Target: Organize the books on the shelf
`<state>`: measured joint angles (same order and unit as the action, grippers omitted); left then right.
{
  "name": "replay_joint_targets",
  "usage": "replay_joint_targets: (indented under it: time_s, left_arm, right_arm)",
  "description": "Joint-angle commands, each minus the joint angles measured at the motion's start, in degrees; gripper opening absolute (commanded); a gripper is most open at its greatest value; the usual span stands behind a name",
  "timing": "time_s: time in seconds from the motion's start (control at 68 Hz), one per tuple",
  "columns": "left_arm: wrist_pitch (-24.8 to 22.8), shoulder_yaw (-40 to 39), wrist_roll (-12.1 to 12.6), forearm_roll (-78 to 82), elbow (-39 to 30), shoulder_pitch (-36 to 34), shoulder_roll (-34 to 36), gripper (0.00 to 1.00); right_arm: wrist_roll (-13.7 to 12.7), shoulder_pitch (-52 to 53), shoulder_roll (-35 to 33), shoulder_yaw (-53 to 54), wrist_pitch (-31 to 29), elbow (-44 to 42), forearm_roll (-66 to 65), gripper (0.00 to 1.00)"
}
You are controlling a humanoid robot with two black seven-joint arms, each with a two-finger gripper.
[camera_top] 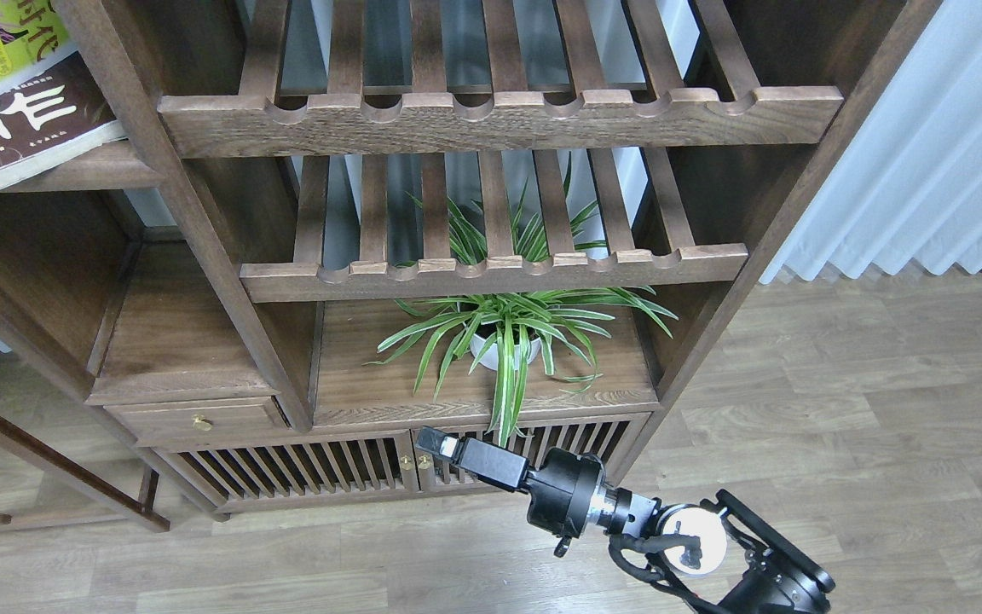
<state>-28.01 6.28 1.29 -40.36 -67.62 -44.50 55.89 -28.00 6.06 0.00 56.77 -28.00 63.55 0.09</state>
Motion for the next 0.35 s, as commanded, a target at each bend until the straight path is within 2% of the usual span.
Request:
replay_joint_targets:
  time_s: [0.0, 0.118, 0.338]
  left_arm:
    - [0.0, -14.5, 1.2, 1.1, 2.0, 9.9, -7.8, 0.99]
    - [0.0, -20.3, 1.7, 5.2, 2.4, 13.3, -10.6, 0.99]
    - [0.0, -22.2, 1.0, 6.0, 2.5, 17.0, -14.2, 0.99]
  right_arm:
    - [0.0, 0.0, 0.0, 0.1, 0.0, -0.2, 0.0, 0.99]
    - [0.0, 0.0, 0.0, 0.3, 0.0, -0.1, 0.0, 0.99]
    - [0.0, 0.0, 0.0, 0.4, 0.0, -0.2, 0.0, 0.99]
